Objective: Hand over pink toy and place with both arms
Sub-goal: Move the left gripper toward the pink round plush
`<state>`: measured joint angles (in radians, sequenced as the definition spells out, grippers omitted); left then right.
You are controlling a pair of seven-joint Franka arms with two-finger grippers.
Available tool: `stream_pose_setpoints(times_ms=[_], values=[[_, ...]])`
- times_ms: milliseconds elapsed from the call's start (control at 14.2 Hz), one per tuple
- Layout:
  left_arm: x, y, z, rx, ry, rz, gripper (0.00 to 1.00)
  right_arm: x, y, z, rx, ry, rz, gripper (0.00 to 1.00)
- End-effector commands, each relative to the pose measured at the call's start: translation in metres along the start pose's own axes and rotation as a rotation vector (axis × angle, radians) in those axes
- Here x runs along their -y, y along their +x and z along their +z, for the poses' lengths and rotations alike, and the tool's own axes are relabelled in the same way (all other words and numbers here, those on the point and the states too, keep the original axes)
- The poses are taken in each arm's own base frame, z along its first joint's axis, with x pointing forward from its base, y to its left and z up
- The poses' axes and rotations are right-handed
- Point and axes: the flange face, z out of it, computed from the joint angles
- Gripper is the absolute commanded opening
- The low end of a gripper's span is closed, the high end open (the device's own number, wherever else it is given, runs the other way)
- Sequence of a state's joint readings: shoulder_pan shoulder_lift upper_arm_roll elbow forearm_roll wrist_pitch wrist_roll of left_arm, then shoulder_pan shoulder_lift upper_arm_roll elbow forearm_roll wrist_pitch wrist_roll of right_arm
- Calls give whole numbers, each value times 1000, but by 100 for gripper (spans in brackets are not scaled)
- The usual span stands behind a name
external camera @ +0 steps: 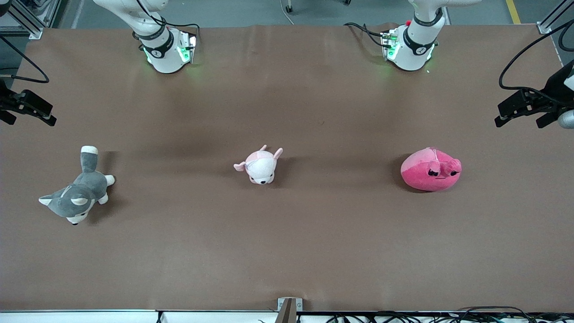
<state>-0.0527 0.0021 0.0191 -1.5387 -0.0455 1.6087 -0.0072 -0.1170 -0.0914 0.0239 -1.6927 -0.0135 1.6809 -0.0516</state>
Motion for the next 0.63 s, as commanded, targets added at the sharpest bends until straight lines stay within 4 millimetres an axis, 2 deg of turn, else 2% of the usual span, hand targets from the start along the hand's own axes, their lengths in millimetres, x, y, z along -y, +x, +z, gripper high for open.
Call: stream_pose_setpoints(times_ms=[0,352,564], values=[[0,-5,-3,8,-14,-13,100,-2,-5,-1,-9,-6,10,100],[-2,-5,-6,2,-13,-17,100,-1,-5,-1,-8,-5,9,100],[0,-1,2,14,-20,-24,100,-1,-5,-1,-7,-5,7,100]])
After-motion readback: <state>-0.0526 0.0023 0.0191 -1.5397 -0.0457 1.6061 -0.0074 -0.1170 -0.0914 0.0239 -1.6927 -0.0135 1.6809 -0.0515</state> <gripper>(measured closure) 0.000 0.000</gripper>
